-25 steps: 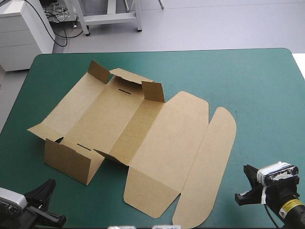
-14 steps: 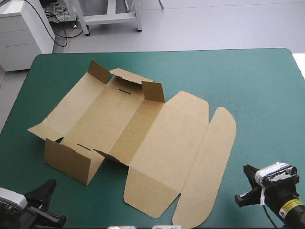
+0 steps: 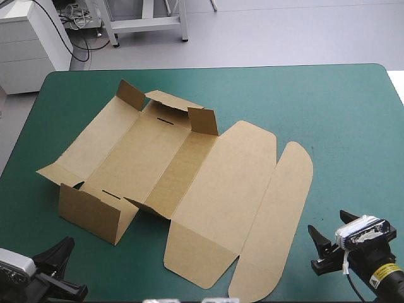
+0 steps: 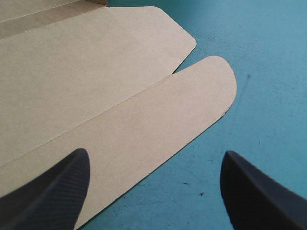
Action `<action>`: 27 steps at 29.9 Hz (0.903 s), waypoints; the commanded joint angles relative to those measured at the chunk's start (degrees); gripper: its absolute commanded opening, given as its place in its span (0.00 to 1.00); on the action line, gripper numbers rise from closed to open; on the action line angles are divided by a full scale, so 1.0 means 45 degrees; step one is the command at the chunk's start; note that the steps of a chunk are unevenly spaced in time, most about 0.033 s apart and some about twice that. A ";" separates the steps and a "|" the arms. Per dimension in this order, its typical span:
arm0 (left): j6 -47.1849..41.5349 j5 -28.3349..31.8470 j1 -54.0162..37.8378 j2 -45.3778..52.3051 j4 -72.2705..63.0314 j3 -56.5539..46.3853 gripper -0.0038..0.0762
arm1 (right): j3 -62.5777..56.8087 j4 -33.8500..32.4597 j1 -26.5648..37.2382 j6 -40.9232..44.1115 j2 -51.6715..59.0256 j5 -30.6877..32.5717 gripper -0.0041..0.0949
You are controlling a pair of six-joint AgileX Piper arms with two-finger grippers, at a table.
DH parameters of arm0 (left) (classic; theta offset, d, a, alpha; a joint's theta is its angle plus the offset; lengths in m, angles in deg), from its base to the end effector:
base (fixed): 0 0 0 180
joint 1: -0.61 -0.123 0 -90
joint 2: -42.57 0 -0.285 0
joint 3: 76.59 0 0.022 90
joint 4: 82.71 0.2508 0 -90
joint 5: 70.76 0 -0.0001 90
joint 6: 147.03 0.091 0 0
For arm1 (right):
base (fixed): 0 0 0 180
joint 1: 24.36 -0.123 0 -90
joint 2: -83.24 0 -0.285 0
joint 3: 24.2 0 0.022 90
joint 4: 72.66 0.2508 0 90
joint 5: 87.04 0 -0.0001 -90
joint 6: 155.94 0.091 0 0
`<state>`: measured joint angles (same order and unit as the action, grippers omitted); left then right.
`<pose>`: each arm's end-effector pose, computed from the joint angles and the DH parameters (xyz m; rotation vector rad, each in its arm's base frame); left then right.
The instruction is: Fold the box
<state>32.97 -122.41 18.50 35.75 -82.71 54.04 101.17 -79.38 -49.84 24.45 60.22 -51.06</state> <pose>-0.0002 0.0001 0.2867 0.2935 1.8648 -0.2139 0.0580 0.0207 0.2734 -0.4788 1.9239 0.1635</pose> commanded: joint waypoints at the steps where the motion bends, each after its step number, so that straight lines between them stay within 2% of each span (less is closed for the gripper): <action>1: 0.0000 0.0955 0.0039 0.0143 -0.0141 0.0255 0.04 | 0.0466 -0.0106 0.0006 -0.0296 -0.0141 -0.1011 0.77; 8: 0.0067 0.0981 0.0039 0.0143 0.0000 0.0228 0.04 | 0.3107 -0.0201 0.0006 -0.0662 -0.1746 -0.0374 0.76; 16: 0.0067 0.1950 0.0039 0.0143 0.0000 -0.0236 0.04 | 0.7662 -0.0528 0.0006 -0.1307 -0.6696 0.1331 0.74; 27: 0.0257 0.2276 0.0039 0.0143 0.0000 -0.0358 0.04 | 1.4628 0.0046 0.0006 -0.4054 -1.3551 0.3562 0.73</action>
<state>34.11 -116.86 18.50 35.75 -82.71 51.21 159.50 -79.07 -49.84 9.13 3.35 -34.80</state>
